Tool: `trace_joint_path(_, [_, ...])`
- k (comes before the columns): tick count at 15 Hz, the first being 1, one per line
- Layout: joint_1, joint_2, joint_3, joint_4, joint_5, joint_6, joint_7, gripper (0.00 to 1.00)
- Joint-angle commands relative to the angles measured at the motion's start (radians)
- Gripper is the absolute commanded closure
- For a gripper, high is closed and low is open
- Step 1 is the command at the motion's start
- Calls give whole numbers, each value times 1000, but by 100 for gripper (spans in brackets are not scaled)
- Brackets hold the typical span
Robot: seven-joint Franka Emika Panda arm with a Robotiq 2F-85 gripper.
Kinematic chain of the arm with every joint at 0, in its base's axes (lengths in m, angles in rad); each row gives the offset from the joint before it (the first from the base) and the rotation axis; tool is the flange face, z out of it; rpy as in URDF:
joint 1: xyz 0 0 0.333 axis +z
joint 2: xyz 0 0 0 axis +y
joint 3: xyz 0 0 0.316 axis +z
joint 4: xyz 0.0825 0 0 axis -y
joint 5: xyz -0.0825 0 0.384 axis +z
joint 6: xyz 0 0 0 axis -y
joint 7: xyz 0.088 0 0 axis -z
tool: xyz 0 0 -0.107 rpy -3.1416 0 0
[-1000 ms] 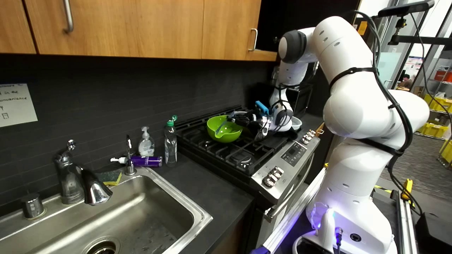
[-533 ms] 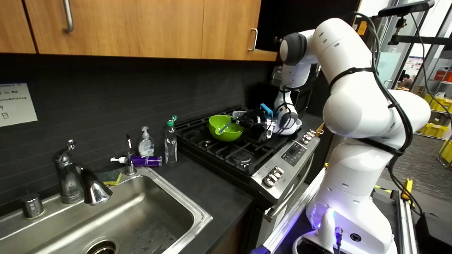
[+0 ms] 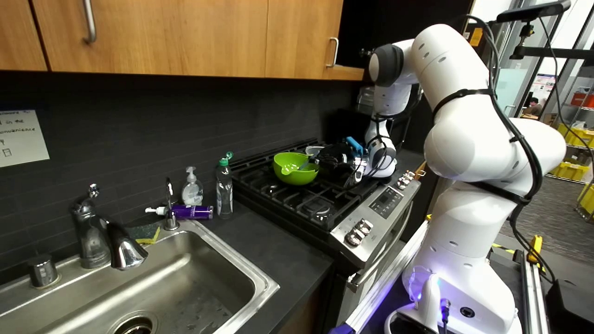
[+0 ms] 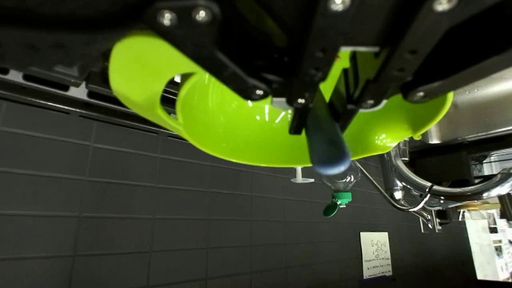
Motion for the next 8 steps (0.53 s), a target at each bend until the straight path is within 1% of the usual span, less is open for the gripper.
trace_joint_path(1, [6,-32,-18,-16,3,12,4,95])
trace_joint_path(8, [13,-72,-20,-22,5,20,18,95])
